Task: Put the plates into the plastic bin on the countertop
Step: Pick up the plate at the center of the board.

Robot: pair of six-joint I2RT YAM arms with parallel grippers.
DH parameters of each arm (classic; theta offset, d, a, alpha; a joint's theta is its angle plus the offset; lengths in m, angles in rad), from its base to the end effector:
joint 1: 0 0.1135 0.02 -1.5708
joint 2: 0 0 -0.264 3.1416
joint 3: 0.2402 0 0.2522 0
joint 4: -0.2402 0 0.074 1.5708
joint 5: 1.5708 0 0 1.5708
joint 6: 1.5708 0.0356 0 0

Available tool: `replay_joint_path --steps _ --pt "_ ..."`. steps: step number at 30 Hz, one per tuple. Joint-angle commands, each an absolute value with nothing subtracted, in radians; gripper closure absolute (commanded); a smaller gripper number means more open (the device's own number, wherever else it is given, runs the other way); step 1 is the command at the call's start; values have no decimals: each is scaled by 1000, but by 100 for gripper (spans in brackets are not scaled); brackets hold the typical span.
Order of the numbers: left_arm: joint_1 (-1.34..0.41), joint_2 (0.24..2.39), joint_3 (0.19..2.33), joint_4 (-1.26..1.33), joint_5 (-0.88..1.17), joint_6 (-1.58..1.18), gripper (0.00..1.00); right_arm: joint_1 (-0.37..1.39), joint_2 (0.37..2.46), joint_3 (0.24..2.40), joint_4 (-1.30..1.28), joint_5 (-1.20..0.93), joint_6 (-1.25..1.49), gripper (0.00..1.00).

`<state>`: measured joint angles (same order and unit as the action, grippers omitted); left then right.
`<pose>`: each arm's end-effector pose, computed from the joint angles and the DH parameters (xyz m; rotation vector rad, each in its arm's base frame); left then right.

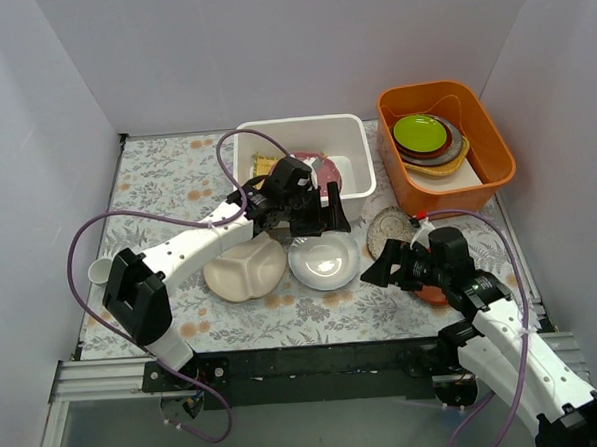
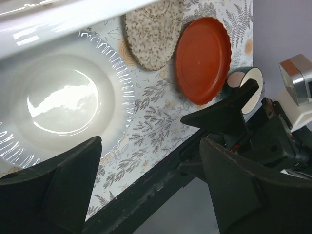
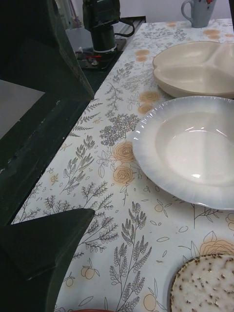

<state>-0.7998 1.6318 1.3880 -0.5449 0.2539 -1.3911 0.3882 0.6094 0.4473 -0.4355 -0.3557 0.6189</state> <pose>0.2477 -0.2678 0.2992 -0.6655 2.6836 -1.1734 0.1283 0.0659 0.2239 0.0470 2.2878 0.9402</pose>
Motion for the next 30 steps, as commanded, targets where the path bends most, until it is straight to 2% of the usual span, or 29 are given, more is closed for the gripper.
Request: replay_joint_path --steps 1,11,16,22,25,30 --pt "-798 1533 1414 -621 187 -1368 20 391 673 428 -282 -385 630 2" --pt "-798 1463 1382 -657 150 -1367 20 391 810 319 -43 -393 690 4" --pt "-798 1442 1362 -666 147 -1370 20 391 891 273 131 -429 739 9" --pt "-798 1410 1318 -661 152 -1374 20 391 1002 229 265 -436 776 10" --pt "-798 1394 1302 -670 140 -1374 20 391 1063 216 340 -445 799 14" --pt "-798 1365 1275 -672 138 -1377 20 391 1166 218 451 -453 825 31"
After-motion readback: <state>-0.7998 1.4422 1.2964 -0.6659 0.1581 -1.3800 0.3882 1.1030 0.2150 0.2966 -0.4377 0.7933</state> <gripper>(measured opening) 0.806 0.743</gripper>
